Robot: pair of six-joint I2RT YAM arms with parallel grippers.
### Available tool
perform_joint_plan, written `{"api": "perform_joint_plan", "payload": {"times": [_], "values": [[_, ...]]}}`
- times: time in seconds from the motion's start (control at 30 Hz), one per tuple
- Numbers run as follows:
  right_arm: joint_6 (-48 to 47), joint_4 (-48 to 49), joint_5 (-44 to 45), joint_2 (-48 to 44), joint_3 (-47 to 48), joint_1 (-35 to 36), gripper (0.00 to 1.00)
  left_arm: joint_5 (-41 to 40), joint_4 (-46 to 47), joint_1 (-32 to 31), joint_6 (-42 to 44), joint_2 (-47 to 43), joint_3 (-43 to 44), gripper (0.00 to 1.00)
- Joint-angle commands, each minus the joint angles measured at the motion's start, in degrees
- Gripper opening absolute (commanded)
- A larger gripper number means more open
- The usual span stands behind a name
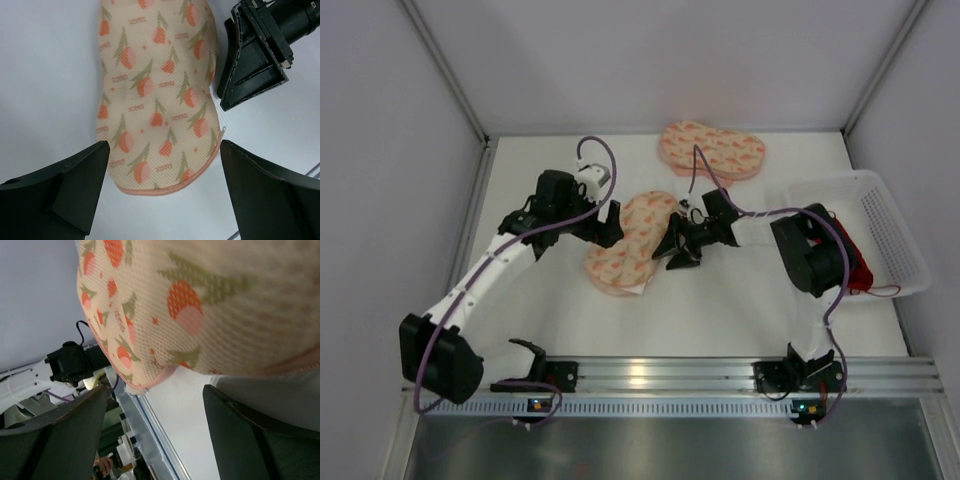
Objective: Place the bra in the laundry bag and zip it closed
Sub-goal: Zip the zipper on the laundry bag.
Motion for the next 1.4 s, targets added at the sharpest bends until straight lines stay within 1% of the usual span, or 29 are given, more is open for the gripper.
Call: {"api": "perform_joint_plan", "payload": {"times": [0.0,0.03,0.1,0.13,0.2,0.27,0.3,0.33,0.37,0.43,0.47,0.5,0.53,0.57,0.6,0.67,0.7,0.73,0.8,0.9,0.93,1.03,1.07,1.1,1.27,1.37], "values": [[7.3,12.6,2.6,0.1,0.4,1.0,0.77,-8.8,1.9,0.1,2.8,-7.0,-3.3,0.98],[8.2,14.3,2.7,1.3,0.6,1.6,0.77,-10.0,2.0,0.2,3.1,-9.3,-3.9,0.98],[11.1,16.5,3.9,2.3,0.1,2.2,0.76,-11.0,3.6,0.2,4.3,-11.4,-5.7,0.98],[12.7,20.2,4.3,3.1,-1.2,2.7,0.76,-11.4,4.5,0.1,4.9,-13.4,-6.5,0.98],[16.0,22.5,5.4,4.0,-2.0,3.7,0.76,-12.0,7.7,0.1,6.7,-15.1,-9.0,0.98],[17.2,23.7,7.0,5.2,-2.1,4.4,0.75,-9.4,7.9,0.1,9.5,-15.6,-9.3,0.98],[17.5,24.3,7.5,5.6,-2.1,4.7,0.73,-8.2,7.0,0.2,11.0,-15.5,-9.4,0.98],[18.1,25.0,8.1,5.7,-2.6,5.0,0.72,-5.7,6.2,0.2,14.6,-15.2,-9.5,0.98],[19.5,26.9,8.7,5.9,-2.7,5.1,0.71,-2.2,5.4,0.1,16.5,-14.8,-9.7,0.98],[21.8,29.2,9.4,6.5,-3.4,5.5,0.65,-0.9,5.4,0.1,19.2,-15.2,-12.0,0.98],[22.6,31.8,9.6,6.6,-3.6,5.6,0.61,-0.7,5.3,0.0,20.0,-15.1,-13.6,0.98],[23.3,32.7,9.7,6.7,-3.9,5.6,0.50,-0.8,5.4,-0.1,20.7,-14.8,-14.2,0.98],[23.7,33.2,9.8,6.8,-4.2,5.7,0.45,-0.8,5.4,-0.7,22.4,-14.6,-14.9,0.98],[24.2,33.5,9.7,6.8,-4.2,5.7,0.38,-0.9,5.4,-1.0,23.4,-14.6,-16.3,0.98],[24.3,34.0,9.6,6.7,-4.2,5.7,0.25,-1.0,5.5,-1.4,24.3,-14.7,-17.1,0.98],[24.9,34.5,9.5,6.1,-4.7,5.5,0.11,-1.9,5.5,-3.2,27.3,-15.1,-18.6,0.98],[25.1,34.6,9.5,5.6,-5.0,5.4,0.00,-3.3,5.3,-4.1,28.3,-15.3,-19.1,0.98],[25.3,34.6,9.5,5.2,-5.0,5.2,0.00,-4.3,5.3,-6.7,30.4,-15.3,-19.3,0.98],[26.1,34.4,9.7,4.1,-5.1,5.0,0.00,-6.6,5.4,-10.0,32.0,-15.7,-20.1,0.98],[25.9,32.5,10.2,2.5,-5.0,4.8,0.00,-12.5,6.7,-19.3,34.5,-16.2,-21.5,0.98],[26.5,31.8,10.2,2.4,-5.0,4.8,0.00,-15.8,7.4,-20.8,34.8,-16.1,-22.0,0.98],[27.1,31.2,10.1,2.4,-5.0,5.0,0.00,-17.6,10.0,-25.9,35.9,-14.8,-23.3,0.98],[27.1,30.8,10.2,2.3,-5.1,5.0,0.00,-19.9,10.5,-26.9,36.2,-14.2,-23.5,0.98],[27.1,30.6,10.1,2.3,-5.3,5.0,0.00,-20.4,11.7,-28.1,36.5,-12.9,-23.5,0.98],[27.8,30.2,9.7,1.9,-6.0,5.2,0.00,-26.0,18.1,-29.1,36.6,-8.1,-23.0,0.98],[28.6,30.2,9.7,1.6,-6.0,5.3,0.00,-26.1,20.4,-29.1,37.4,-5.3,-23.0,0.98]]}}
